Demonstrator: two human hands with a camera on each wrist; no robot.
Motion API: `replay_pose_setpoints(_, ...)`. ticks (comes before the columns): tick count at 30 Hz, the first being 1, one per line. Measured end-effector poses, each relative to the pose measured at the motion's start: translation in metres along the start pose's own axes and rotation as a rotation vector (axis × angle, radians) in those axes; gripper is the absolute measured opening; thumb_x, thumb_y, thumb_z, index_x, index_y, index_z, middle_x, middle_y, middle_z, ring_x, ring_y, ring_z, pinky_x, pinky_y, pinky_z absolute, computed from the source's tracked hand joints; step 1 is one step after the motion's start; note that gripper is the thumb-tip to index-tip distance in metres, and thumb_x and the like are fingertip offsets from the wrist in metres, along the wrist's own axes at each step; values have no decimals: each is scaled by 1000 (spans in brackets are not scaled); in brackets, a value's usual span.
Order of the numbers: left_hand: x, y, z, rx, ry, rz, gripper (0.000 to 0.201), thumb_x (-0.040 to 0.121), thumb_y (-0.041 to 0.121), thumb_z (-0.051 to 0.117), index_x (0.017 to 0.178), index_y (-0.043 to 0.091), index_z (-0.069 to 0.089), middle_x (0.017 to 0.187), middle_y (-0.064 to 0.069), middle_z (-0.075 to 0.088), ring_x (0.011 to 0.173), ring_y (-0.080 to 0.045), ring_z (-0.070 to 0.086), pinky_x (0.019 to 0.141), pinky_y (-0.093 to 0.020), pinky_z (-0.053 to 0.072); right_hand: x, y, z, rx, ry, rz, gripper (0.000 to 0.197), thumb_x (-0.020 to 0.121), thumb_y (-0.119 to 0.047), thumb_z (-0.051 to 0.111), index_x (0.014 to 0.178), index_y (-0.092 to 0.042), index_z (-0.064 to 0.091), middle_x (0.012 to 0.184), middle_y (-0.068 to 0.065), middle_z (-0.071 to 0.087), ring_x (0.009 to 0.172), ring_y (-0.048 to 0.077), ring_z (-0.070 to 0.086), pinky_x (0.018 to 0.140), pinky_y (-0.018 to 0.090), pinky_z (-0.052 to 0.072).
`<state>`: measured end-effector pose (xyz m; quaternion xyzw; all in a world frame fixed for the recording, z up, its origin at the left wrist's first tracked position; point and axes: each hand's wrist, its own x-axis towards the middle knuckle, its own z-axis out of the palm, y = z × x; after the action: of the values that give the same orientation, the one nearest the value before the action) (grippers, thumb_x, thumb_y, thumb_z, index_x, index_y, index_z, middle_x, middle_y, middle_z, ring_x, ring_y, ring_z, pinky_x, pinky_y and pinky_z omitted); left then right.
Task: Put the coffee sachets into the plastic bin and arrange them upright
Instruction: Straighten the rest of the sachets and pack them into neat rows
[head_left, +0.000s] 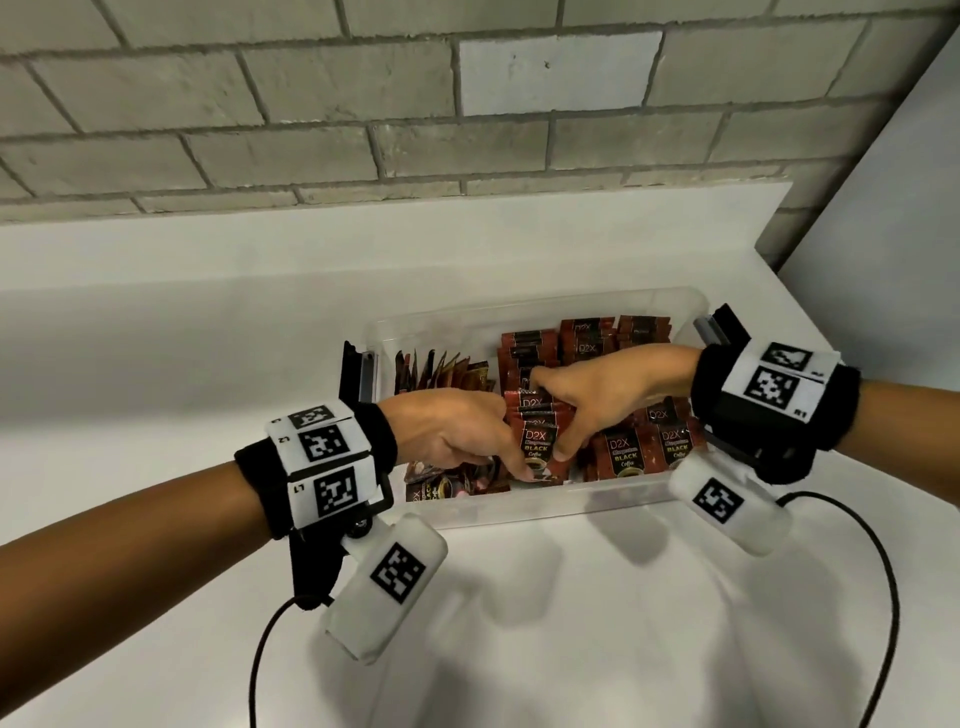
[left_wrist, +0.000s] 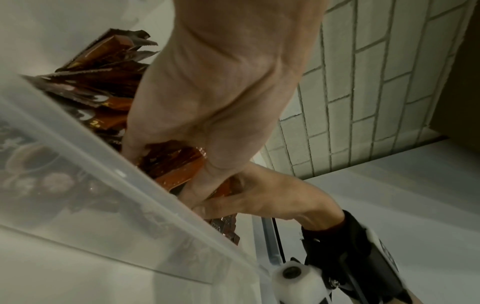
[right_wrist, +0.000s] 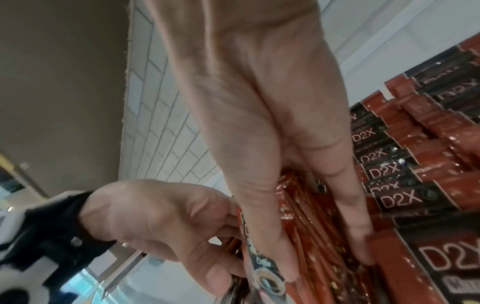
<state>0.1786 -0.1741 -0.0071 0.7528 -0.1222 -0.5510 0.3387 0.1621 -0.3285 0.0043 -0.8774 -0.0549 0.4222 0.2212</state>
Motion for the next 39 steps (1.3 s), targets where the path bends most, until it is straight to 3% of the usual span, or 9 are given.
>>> replay_pose_setpoints(4, 0, -7, 1, 230, 1, -95, 53, 88, 14, 64, 137, 15, 43, 135, -6, 51, 124, -23, 48, 104, -36, 40, -2, -2, 4, -295, 58, 16, 95, 80, -36, 73, 147, -10, 11, 138, 8, 47, 107, 15, 50, 86, 25, 44)
replay_pose_setpoints(9, -4, -6, 5, 609, -27, -97, 36, 96, 27, 50, 126, 6, 50, 121, -7, 54, 97, -17, 43, 74, -20, 39, 1, 2, 10, -419, 95, 23, 100, 78, -39, 74, 148, -12, 9, 146, 12, 29, 128, 27, 40, 98, 31, 43)
replay_pose_setpoints(14, -5, 2, 8, 915, -88, -125, 41, 101, 23, 32, 135, 4, 46, 140, -12, 45, 112, -20, 42, 91, -30, 35, -8, 8, 5, -369, 129, -14, 103, 72, -46, 77, 148, -17, 13, 149, 6, 23, 133, 25, 34, 104, 32, 40)
replay_pose_setpoints(19, -4, 3, 4, 986, -160, -156, 44, 100, 19, 31, 140, 3, 40, 134, -8, 44, 123, -22, 40, 98, -35, 34, -32, 17, -13, -322, 165, -80, 60, 98, -24, 48, 150, -23, 18, 127, 6, 58, 103, 17, 60, 90, 26, 48)
replay_pose_setpoints(23, -7, 11, 7, 1050, -173, -172, 46, 102, 19, 30, 146, 5, 30, 154, -10, 26, 143, -25, 20, 113, -34, 19, -35, 18, 1, -438, 44, -77, 57, 100, -15, 33, 151, -28, 11, 93, 7, 65, 73, 26, 60, 72, 34, 55)
replay_pose_setpoints(26, -10, 17, 10, 1093, -191, -180, 43, 102, 15, 29, 141, 1, 36, 142, -15, 41, 133, -27, 35, 115, -37, 18, -29, 16, 10, -476, 1, -62, 56, 100, -9, 31, 152, -22, 14, 83, -3, 55, 67, 11, 51, 59, 17, 42)
replay_pose_setpoints(31, -15, 19, 11, 1195, -195, -165, 32, 99, 13, 31, 116, -2, 53, 99, -9, 52, 109, -25, 42, 101, -38, 30, -29, 15, -4, -343, 99, -74, 50, 100, -9, 34, 149, -19, 27, 123, -7, 57, 81, -19, 54, 74, 4, 42)
replay_pose_setpoints(33, -16, 20, 12, 1292, -132, -157, 23, 98, 12, 30, 108, 3, 50, 111, -12, 49, 110, -23, 36, 95, -35, 23, -23, 18, -9, -320, 222, -105, 42, 99, -11, 41, 140, -16, 42, 133, 2, 56, 109, 3, 57, 93, 21, 46)
replay_pose_setpoints(39, -8, 11, 16, 1436, 48, -167, 53, 100, 23, 34, 149, 9, 19, 152, -12, 21, 138, -31, 14, 111, -43, 21, -7, 27, -20, -387, 258, 10, 27, 90, -24, 62, 115, -13, 60, 92, -5, 59, 78, 10, 53, 60, 17, 40)
